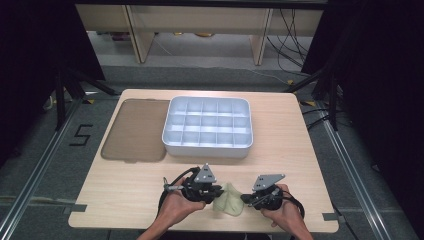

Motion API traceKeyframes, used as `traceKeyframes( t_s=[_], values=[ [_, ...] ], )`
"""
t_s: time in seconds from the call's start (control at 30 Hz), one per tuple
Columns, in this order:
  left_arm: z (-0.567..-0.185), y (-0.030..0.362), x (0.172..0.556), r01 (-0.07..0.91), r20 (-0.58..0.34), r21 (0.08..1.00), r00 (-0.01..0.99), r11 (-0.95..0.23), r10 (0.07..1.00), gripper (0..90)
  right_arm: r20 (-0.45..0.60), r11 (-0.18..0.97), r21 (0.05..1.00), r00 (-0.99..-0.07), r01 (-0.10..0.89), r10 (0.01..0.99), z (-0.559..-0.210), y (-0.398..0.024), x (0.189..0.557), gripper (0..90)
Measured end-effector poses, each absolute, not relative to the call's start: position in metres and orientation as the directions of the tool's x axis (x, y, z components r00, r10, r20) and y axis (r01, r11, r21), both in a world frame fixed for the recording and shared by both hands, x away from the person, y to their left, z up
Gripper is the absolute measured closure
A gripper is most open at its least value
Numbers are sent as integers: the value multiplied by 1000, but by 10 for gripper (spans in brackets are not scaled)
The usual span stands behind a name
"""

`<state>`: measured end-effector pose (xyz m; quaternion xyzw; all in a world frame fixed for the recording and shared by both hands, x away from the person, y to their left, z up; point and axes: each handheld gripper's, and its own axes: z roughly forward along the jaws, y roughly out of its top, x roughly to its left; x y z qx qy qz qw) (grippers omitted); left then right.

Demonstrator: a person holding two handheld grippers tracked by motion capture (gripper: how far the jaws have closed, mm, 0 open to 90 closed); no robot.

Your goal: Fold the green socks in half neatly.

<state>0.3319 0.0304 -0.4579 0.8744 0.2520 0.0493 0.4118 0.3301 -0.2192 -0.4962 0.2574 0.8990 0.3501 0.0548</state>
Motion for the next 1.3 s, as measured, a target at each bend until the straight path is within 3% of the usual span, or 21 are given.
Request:
traceKeyframes(
  t_s=[0.7, 1.03, 1.3],
  values=[
    [-477, 5, 341, 384, -101, 698, 889, -605, 447, 794, 103, 624, 647, -861, 438, 498, -501, -219, 331, 876],
    [-470, 5, 339, 434, -198, 755, 865, -491, 461, 697, 112, 595, 662, -846, 455, 522, -496, -227, 332, 873],
    [-455, 11, 334, 422, -210, 793, 866, -440, 453, 777, 118, 587, 670, -846, 455, 521, -493, -230, 328, 874]
  ],
)
